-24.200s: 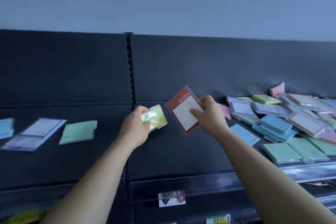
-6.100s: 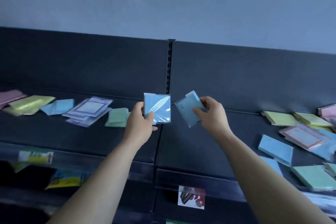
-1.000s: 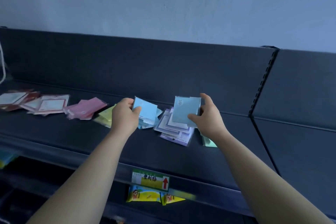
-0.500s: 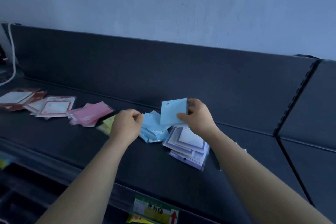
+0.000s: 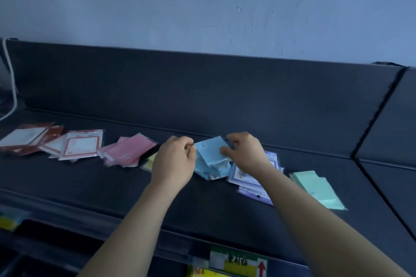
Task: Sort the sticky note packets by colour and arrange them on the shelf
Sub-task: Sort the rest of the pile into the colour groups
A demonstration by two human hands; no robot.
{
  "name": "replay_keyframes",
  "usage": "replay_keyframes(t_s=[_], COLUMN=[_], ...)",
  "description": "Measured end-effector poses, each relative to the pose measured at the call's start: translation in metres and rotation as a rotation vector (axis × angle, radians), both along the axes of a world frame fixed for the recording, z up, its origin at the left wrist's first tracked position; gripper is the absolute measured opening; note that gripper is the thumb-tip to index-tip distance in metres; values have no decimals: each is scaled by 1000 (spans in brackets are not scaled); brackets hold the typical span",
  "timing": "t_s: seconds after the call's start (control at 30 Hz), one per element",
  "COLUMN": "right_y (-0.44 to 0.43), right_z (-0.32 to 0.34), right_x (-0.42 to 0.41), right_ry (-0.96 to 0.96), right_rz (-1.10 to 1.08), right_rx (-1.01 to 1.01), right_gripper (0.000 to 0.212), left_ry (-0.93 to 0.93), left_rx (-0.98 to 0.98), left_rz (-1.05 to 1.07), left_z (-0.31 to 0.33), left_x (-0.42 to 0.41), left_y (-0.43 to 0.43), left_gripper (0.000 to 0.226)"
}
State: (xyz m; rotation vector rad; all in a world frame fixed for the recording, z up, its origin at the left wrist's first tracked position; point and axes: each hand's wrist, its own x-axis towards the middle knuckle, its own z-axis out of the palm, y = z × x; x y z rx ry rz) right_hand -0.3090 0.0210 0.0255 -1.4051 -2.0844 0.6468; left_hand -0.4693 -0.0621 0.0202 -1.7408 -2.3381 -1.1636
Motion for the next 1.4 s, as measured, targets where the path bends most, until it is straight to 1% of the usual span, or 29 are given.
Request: replay_keyframes(t_s=[0.03, 0.07, 0.1, 0.13, 0.33, 0.47, 0.6, 0.7, 0.8, 0.97, 1.1, 1.17, 1.23, 1.3, 1.4], right_y=[-3, -8, -14, -19, -54, -76, -94, -105, -113, -124, -133, -137, -141, -144, -147], right_z=[0, 1, 2, 3, 3, 3, 3, 2, 2, 5, 1, -4, -10, -17, -28], right_x=[4, 11, 19, 28, 93, 139, 189, 231, 280, 376, 460, 503, 543, 580, 627], right_ry=[-23, -47, -71, -91, -248, -257, -271, -278, -304, -363, -431, -469, -474, -468, -507], right_rz=[-15, -35, -71, -99, -267, -382, -471, -505, -527, -547, -629, -679, -733, -788, -851], right_rx=[23, 44, 63, 99, 195, 201, 219, 223, 212, 220, 195, 172, 138, 102, -1], right_gripper=[19, 34, 41, 43, 39, 39, 32, 37, 37, 41, 36, 30, 28, 32, 46], left_ry=[10, 23, 40, 58, 133, 178, 217, 233, 237, 216, 176, 179, 191, 203, 218], left_rx=[8, 20, 32, 42, 81, 72, 65, 62, 54, 53, 37, 22, 4, -22, -62], left_rz=[-27, -55, -83, -114, -303, -405, -477, -531, -569, -600, -641, -664, -685, -708, -748], left_z=[0, 0, 0, 1, 4, 3, 4, 4, 2, 1, 0, -2, -5, -8, -11], left_x=[1, 3, 6, 11, 63, 106, 155, 198, 247, 337, 413, 448, 480, 509, 547], left_y=[0, 0, 0, 1, 1, 0, -3, -5, -9, -15, -15, -15, -13, -11, -5], left_gripper=[24, 24, 24, 25, 27, 27, 29, 31, 31, 30, 30, 30, 30, 31, 31])
